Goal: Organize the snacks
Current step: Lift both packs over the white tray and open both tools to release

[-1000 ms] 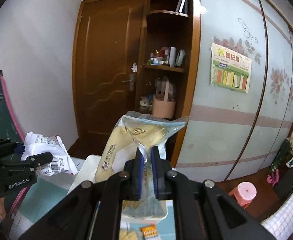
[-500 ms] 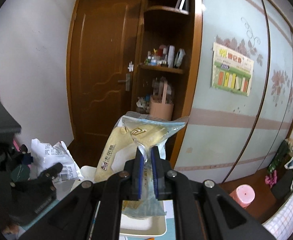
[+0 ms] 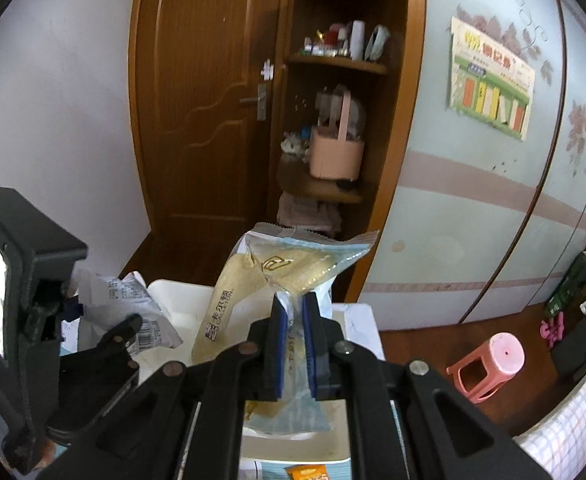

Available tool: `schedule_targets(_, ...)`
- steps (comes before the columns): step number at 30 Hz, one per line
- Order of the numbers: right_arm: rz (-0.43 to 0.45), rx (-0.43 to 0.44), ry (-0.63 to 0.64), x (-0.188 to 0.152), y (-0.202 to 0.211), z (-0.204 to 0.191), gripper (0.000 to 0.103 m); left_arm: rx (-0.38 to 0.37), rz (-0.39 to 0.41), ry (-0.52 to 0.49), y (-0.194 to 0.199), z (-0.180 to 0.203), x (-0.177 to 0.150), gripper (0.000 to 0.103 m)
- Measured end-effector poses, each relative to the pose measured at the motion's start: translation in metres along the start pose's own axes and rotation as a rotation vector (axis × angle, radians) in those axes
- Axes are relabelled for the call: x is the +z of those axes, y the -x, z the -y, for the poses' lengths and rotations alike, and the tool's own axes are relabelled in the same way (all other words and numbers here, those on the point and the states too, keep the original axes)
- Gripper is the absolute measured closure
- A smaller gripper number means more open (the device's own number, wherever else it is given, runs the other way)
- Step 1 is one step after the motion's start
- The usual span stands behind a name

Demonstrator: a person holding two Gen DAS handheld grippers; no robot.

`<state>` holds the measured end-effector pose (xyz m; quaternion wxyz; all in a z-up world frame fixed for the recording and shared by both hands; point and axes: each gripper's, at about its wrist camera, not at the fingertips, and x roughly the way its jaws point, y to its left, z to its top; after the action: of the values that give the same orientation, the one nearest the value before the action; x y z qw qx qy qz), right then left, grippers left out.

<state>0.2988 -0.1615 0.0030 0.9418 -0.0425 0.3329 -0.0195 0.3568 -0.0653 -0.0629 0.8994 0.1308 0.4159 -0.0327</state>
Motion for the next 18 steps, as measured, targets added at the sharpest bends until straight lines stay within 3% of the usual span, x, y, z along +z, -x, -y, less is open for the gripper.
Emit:
schedule_targets(3,-0.036,0.010,-0.008,-0.005,-0.017,-0.003,0.095,-0.029,-0.023,0.025,-0.016,0.001,-0.002,0.060)
schedule_targets(4,-0.052,0.013,-0.014,-0.007,-0.024,-0.003,0.094,-0.042,-0.034,0.034,-0.021,0.003,-0.003,0.053)
schedule_targets(5,-0.066,0.022,-0.020,-0.008,-0.028,-0.002,0.091,-0.059,-0.049,0.042,-0.026,0.004,-0.004,0.034)
schedule_targets(7,-0.118,0.048,-0.041,-0.015,-0.044,-0.002,0.089,-0.089,-0.073,0.053,-0.035,0.007,-0.009,0.009)
schedule_targets(10,-0.158,0.032,-0.046,-0.024,-0.056,0.000,0.084,-0.109,-0.103,0.047,-0.043,0.012,-0.016,0.009)
schedule_targets(14,-0.152,-0.001,-0.025,-0.037,-0.058,-0.001,0.060,-0.136,-0.171,0.025,-0.053,0.018,-0.027,0.009)
schedule_targets(18,-0.164,-0.001,-0.032,-0.040,-0.058,0.002,0.058,-0.117,-0.184,0.026,-0.053,0.017,-0.034,0.009)
